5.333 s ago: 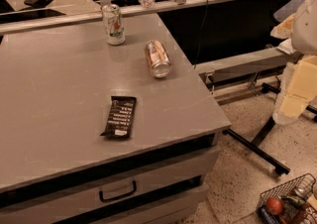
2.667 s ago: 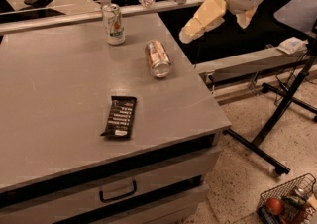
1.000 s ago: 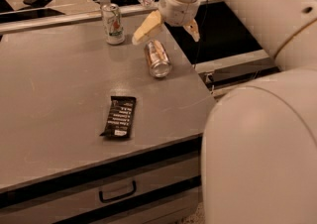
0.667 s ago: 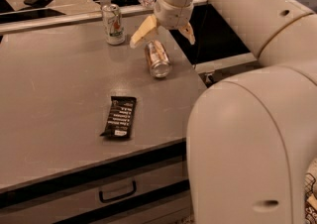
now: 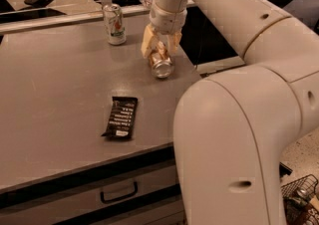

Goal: Pick orange can

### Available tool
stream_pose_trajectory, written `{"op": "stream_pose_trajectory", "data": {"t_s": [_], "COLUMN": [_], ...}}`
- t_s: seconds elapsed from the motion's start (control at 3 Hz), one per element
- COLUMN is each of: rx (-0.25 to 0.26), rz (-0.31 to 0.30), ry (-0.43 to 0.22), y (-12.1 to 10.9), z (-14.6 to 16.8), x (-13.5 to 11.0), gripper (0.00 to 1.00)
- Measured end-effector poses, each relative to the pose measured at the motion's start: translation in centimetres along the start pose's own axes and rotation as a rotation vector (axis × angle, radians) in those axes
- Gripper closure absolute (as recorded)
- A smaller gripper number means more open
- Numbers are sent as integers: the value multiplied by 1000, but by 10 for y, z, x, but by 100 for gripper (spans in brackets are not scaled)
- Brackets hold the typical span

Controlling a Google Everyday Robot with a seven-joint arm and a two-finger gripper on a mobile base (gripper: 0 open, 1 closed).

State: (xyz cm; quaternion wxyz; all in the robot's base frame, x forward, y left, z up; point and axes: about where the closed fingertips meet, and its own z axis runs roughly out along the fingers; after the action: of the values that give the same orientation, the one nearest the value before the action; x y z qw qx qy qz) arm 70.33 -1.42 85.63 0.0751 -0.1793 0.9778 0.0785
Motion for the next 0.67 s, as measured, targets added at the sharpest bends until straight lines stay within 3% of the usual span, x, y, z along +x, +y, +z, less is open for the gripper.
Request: {"op": "stream_pose_trajectory", "data": {"t_s": [0.33, 0.67], "rx": [-7, -52], "rz": [-10, 6], "ry": [11, -46], "y": [2, -3], "z": [3, -23], "x": [-2, -4], "gripper": [66, 90]}}
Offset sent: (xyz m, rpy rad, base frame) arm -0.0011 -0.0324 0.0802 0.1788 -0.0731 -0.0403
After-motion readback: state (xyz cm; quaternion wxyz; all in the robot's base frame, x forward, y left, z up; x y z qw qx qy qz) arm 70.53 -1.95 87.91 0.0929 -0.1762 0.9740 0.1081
